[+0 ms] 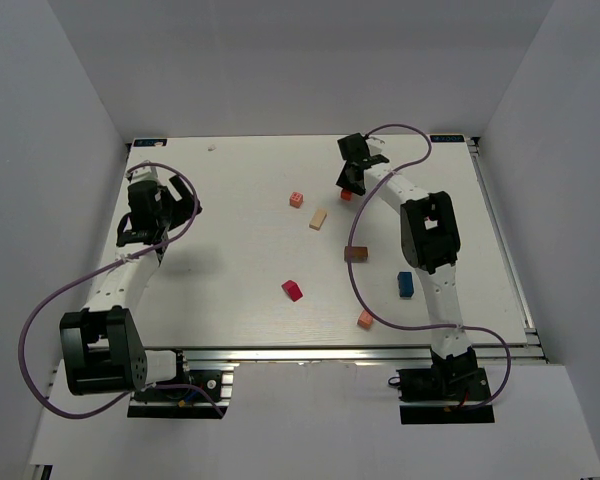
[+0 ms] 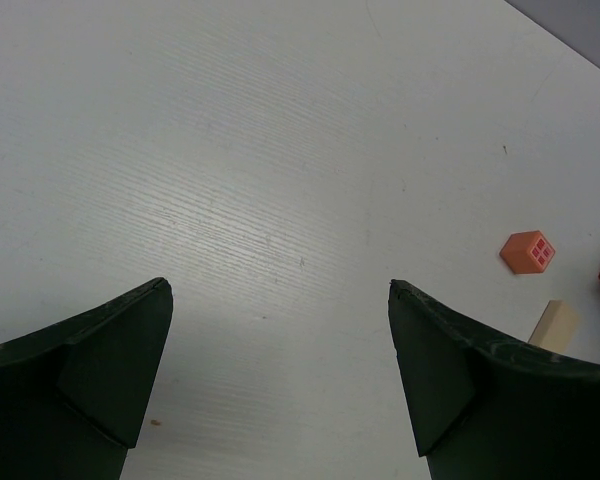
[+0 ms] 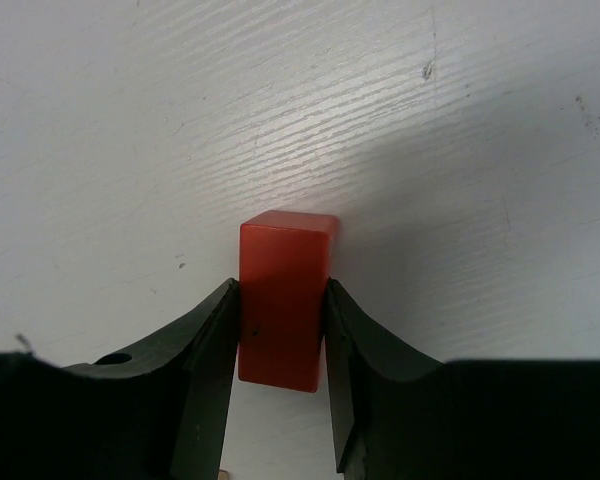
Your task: Build the wood block tower
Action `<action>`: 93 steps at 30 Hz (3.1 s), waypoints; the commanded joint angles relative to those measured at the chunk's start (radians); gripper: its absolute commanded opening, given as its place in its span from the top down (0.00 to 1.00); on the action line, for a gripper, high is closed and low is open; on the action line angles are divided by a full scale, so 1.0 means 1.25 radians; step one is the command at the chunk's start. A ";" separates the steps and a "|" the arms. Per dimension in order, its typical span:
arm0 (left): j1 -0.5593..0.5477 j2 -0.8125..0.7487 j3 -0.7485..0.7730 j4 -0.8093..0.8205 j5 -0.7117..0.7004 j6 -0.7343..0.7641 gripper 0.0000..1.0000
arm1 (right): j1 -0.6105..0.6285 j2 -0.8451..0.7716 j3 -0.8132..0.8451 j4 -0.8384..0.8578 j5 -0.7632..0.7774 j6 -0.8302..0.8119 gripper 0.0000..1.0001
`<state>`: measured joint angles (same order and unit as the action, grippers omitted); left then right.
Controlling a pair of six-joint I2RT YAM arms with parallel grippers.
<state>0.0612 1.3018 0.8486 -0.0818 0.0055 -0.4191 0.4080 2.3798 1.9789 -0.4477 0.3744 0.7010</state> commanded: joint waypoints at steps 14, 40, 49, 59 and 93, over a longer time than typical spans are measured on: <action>-0.004 -0.074 -0.019 0.008 -0.006 0.001 0.02 | 0.000 -0.361 -0.285 0.182 -0.765 -1.040 0.72; -0.004 -0.035 -0.009 -0.011 0.021 -0.003 0.02 | 0.069 -0.358 -0.358 -0.231 -0.765 -1.377 0.77; -0.004 -0.012 -0.013 -0.003 0.021 -0.007 0.02 | 0.091 -0.358 -0.447 -0.097 -0.690 -1.311 0.73; -0.004 -0.006 -0.017 -0.001 0.024 -0.008 0.02 | 0.096 -0.342 -0.463 -0.071 -0.674 -1.312 0.69; -0.004 0.010 -0.011 -0.006 0.008 -0.008 0.02 | 0.097 -0.358 -0.514 -0.082 -0.658 -1.308 0.59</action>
<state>0.0612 1.3205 0.8307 -0.0967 0.0219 -0.4271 0.5243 1.9446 1.3464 -0.5529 -0.4519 -0.9424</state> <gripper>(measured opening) 0.979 0.413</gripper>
